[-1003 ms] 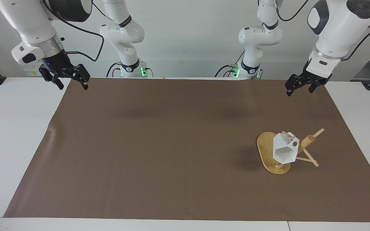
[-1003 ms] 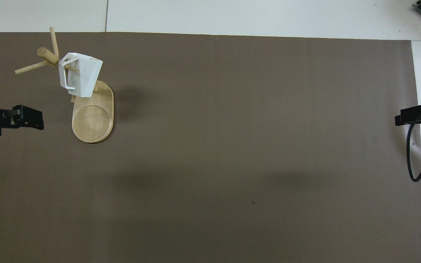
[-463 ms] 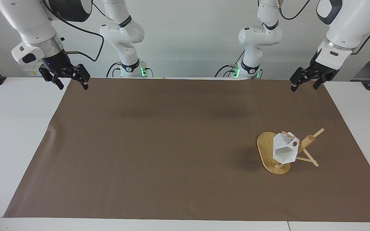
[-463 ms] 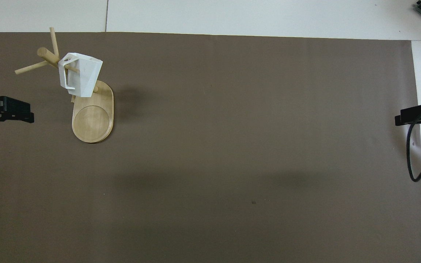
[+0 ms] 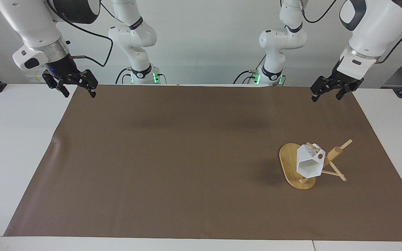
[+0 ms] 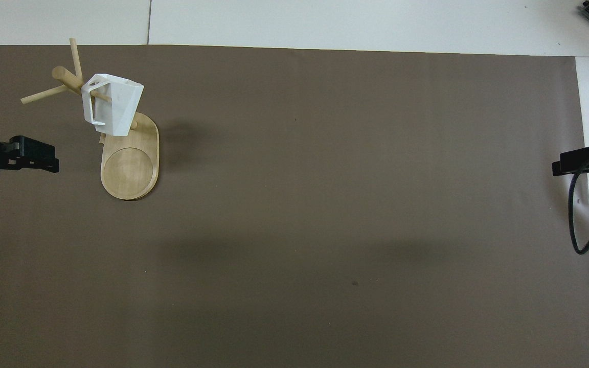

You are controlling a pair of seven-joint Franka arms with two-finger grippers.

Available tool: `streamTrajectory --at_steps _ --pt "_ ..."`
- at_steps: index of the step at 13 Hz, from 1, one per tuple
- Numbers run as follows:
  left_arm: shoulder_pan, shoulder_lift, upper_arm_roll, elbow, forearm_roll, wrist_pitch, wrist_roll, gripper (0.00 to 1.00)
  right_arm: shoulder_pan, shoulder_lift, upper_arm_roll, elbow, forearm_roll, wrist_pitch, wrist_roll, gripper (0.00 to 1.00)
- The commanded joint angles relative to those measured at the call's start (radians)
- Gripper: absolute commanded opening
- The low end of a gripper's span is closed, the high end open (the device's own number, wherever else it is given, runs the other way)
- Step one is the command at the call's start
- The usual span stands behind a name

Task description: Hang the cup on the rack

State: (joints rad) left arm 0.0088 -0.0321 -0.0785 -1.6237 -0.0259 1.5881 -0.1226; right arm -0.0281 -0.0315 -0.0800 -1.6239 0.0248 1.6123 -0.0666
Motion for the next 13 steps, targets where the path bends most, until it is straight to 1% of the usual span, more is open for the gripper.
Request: streamTrajectory --at_steps 1,3,6,8,9,11,13 --pt "0.034 0.001 -0.03 0.013 -0.009 -0.008 0.078 1.0 0.001 -0.015 0.005 -0.011 -0.011 -0.006 0.019 1.0" --pt "0.036 0.001 -0.03 0.015 -0.008 -0.019 0.092 1.0 0.001 -0.015 0.005 -0.01 -0.011 -0.006 0.019 1.0" --pt "0.034 0.001 -0.03 0.018 -0.012 0.007 0.089 1.0 0.001 -0.015 0.005 -0.011 -0.011 -0.006 0.019 1.0" --pt "0.036 0.015 -0.029 0.079 -0.006 -0.061 0.093 1.0 0.001 -0.015 0.005 -0.01 -0.011 -0.006 0.017 1.0" --pt "0.033 0.029 -0.03 0.087 -0.008 -0.071 0.092 1.0 -0.001 -0.015 0.003 -0.01 -0.011 -0.006 0.017 1.0" --pt "0.025 0.023 -0.027 0.07 -0.002 -0.018 0.128 1.0 0.001 -0.015 0.005 -0.01 -0.011 -0.006 0.017 1.0" --pt "0.034 0.018 -0.027 0.062 -0.003 -0.019 0.163 1.0 0.001 -0.015 0.005 -0.011 -0.011 -0.006 0.017 1.0"
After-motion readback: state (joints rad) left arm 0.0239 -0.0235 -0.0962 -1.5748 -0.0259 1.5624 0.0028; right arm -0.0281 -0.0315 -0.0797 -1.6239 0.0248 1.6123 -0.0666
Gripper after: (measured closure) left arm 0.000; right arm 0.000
